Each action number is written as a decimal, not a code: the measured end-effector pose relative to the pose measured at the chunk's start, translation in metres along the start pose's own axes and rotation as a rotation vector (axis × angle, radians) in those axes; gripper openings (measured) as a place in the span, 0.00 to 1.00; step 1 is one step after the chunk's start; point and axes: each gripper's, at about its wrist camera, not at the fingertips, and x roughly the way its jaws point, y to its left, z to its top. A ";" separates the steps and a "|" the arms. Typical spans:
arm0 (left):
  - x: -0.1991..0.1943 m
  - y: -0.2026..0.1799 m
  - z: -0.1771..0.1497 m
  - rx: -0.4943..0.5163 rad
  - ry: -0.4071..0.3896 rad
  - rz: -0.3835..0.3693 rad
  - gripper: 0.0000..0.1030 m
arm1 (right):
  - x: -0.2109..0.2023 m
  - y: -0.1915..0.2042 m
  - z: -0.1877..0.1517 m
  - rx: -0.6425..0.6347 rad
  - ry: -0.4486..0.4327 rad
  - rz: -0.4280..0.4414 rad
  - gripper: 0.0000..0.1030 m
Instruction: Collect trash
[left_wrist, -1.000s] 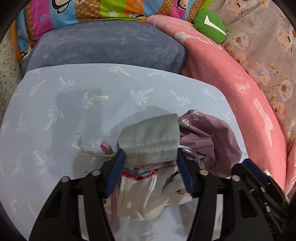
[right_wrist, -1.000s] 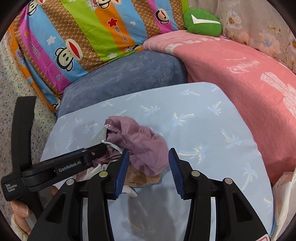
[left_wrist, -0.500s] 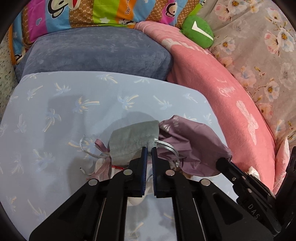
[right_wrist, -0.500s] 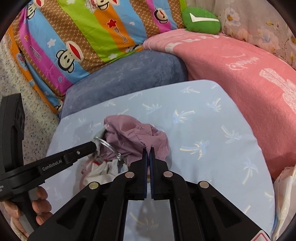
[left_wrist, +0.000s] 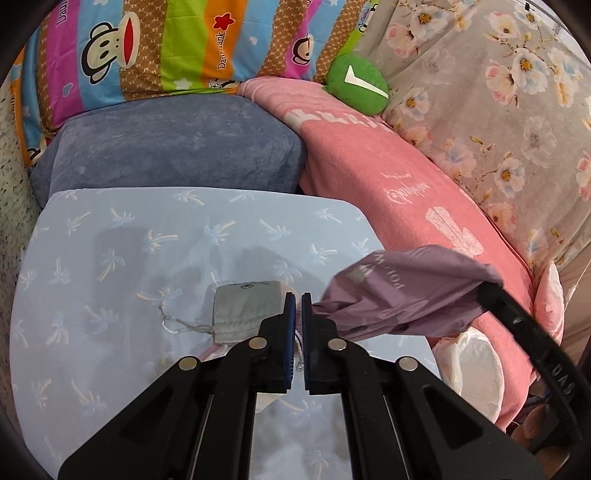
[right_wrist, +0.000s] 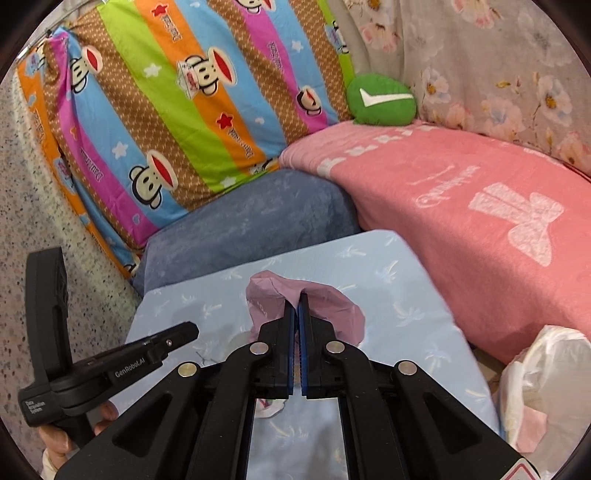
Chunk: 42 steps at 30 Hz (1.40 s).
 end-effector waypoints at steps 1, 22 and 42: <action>0.000 0.000 -0.002 -0.002 0.005 -0.002 0.03 | -0.008 -0.002 0.001 0.003 -0.010 -0.001 0.02; 0.094 0.010 -0.024 -0.036 0.164 0.174 0.80 | -0.008 -0.046 -0.037 0.091 0.049 -0.054 0.02; 0.052 -0.003 -0.050 -0.053 0.181 0.088 0.14 | 0.010 -0.040 -0.044 0.086 0.081 -0.008 0.02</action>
